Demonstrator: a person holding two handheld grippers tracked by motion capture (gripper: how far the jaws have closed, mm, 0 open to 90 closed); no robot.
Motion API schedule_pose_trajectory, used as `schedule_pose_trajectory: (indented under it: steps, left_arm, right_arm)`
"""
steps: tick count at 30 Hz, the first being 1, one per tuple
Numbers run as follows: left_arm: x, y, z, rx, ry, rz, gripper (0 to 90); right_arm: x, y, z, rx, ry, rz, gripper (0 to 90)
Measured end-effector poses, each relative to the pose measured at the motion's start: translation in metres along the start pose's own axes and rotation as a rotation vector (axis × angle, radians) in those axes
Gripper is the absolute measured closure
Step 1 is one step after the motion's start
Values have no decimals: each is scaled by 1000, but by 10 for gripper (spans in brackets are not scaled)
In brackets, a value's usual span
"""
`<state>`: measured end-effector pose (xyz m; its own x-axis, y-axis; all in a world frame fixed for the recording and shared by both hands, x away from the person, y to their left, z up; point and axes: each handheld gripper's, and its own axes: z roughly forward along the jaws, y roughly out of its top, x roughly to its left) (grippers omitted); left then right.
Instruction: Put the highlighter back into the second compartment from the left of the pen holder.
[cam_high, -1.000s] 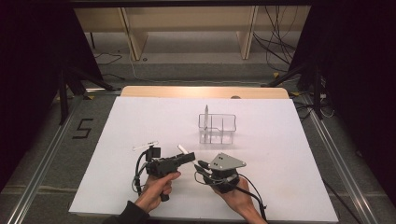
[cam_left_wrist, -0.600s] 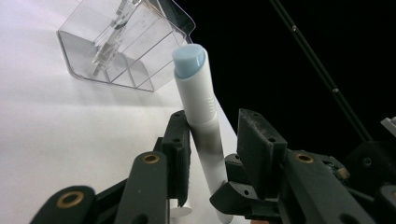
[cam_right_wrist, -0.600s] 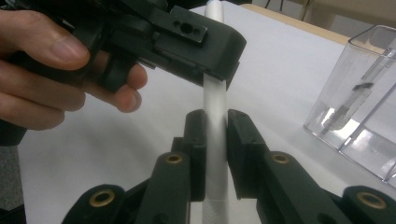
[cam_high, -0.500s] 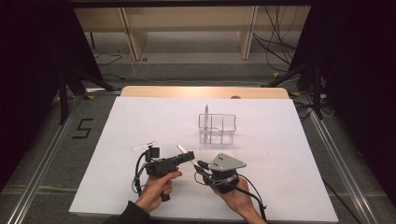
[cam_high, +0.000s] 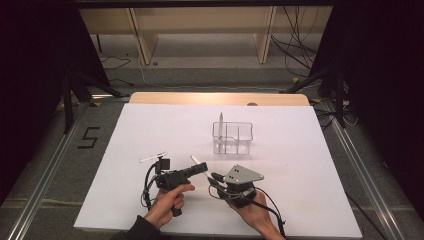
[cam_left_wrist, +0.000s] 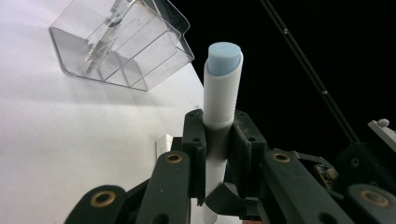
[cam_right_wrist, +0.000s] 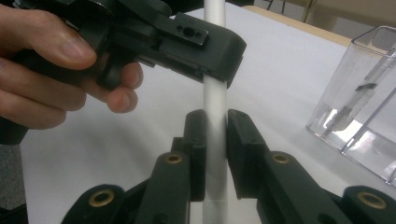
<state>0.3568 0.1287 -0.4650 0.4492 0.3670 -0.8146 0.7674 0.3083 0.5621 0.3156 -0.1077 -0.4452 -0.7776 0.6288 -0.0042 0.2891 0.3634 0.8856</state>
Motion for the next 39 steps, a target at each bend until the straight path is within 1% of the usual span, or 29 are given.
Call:
schedule_pose_trajectory:
  steps: [2, 4, 6, 8, 11, 16, 19, 20, 22, 25, 27, 30, 34, 36, 39]
  left_arm:
    - [-2, 1, 0, -5, 4, 16, 777]
    - [-3, 2, -2, -6, 9, 31, 778]
    - [-4, 3, -3, -12, 15, 38, 778]
    - [-4, 4, -4, -16, 23, 47, 778]
    - [-4, 6, -5, -24, 36, 64, 778]
    - [-7, 10, -8, -35, 61, 108, 778]
    - [-9, 14, -10, -49, 71, 128, 778]
    - [-10, 16, -10, -58, 68, 127, 778]
    - [-12, 19, -11, -65, 68, 137, 778]
    - [-17, 25, -11, -74, 78, 174, 778]
    - [-19, 28, -10, -83, 81, 190, 778]
    - [-22, 34, -9, -101, 81, 198, 777]
    - [-23, 41, -7, -120, 83, 204, 777]
    - [-24, 45, -6, -126, 83, 212, 777]
    - [-25, 51, -5, -139, 89, 225, 777]
  right_arm:
    - [-1, 0, -1, -5, 0, 4, 756]
    - [-2, 1, -2, -8, 0, 10, 691]
    - [-5, 2, -5, -13, 10, 25, 613]
    - [-7, 2, -9, -17, 20, 31, 568]
    - [-10, 1, -13, -19, 14, 43, 507]
    - [-16, -4, -21, -16, -1, 59, 433]
    - [-20, -9, -25, -14, -16, 72, 406]
    - [-22, -11, -26, -12, -21, 76, 398]
    - [-25, -13, -29, -10, -28, 85, 385]
    - [-29, -16, -34, -18, -41, 101, 377]
    - [-32, -17, -38, -23, -49, 107, 368]
    - [-36, -21, -43, -20, -56, 120, 346]
    - [-42, -27, -47, -11, -54, 157, 317]
    - [-43, -30, -49, -11, -60, 166, 303]
    - [-45, -33, -52, -15, -56, 180, 277]
